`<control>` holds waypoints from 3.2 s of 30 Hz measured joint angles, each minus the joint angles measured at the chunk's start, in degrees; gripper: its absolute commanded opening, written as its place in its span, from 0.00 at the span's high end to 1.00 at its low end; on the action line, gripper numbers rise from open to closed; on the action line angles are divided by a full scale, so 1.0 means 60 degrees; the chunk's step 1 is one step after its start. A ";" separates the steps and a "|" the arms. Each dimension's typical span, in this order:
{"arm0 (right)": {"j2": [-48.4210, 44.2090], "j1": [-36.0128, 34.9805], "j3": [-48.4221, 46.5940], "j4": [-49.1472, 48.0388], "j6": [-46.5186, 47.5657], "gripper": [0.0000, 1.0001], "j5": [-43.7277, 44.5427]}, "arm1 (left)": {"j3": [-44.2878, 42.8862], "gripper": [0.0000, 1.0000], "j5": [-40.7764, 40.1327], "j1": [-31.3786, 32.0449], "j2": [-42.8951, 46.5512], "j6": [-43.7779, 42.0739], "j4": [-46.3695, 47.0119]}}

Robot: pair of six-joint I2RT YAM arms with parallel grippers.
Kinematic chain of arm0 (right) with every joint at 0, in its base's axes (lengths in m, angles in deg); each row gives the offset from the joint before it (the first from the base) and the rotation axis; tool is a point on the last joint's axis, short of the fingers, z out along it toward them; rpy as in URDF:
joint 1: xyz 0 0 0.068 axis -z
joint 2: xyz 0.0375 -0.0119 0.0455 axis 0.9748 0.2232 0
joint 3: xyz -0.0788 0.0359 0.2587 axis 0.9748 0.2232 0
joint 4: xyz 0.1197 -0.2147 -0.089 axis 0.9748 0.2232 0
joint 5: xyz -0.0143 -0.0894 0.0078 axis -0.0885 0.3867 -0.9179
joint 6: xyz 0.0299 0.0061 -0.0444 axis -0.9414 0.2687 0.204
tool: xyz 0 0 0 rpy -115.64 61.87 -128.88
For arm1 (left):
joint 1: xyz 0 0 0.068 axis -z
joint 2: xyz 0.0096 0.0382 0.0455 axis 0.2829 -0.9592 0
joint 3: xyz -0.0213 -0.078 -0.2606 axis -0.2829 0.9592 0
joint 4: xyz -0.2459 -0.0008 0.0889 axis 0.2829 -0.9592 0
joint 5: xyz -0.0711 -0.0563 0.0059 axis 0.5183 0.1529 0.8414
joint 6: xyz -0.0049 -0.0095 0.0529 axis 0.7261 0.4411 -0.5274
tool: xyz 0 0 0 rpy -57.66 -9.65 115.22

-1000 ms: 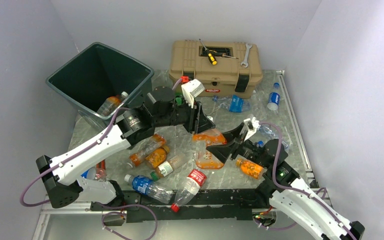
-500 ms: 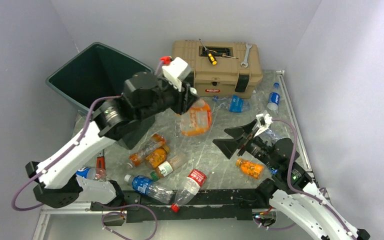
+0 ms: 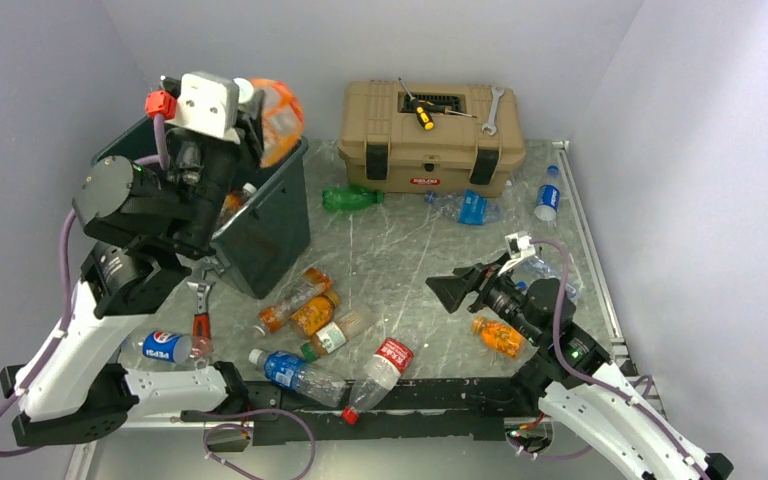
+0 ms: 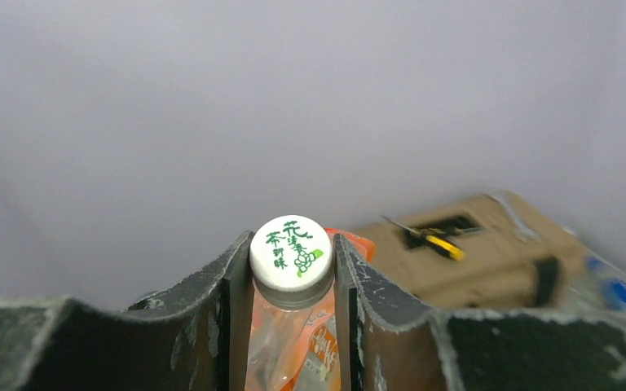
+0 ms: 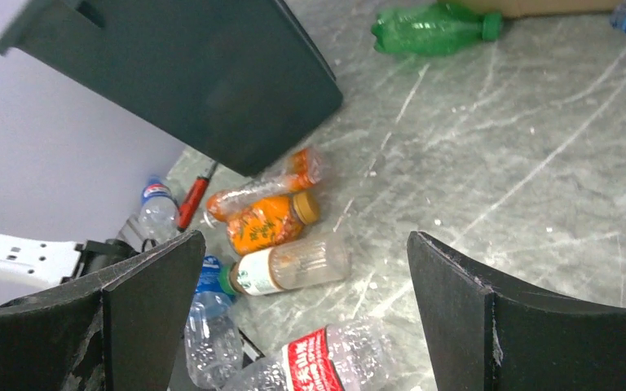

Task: Put the plastic bottles in the bin
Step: Pick up the plastic bottle at the center of the board, then place the plastic bottle in the trash bin, then pick up the plastic bottle from the corner of the board.

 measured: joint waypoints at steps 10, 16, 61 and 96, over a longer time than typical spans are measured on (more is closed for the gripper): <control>0.0288 0.0000 0.0936 -0.0229 -0.0426 0.01 0.0044 | -0.1126 1.00 -0.2233 -0.2532 -0.2135 -0.1912 0.1038; 0.0197 0.0000 0.1428 -0.0477 -0.0710 0.01 -0.0211 | -0.1672 1.00 -0.1115 -0.5960 -0.3224 0.0820 -0.1712; 0.0455 0.0000 -0.0310 0.1348 0.0321 0.00 0.0517 | -0.1789 0.01 0.4481 -0.3326 -0.1464 0.3963 -0.3887; 0.3934 -0.2310 0.2477 0.0120 -0.7278 0.05 -0.0382 | 0.7858 0.00 0.5526 -0.0831 0.2295 0.2266 0.0087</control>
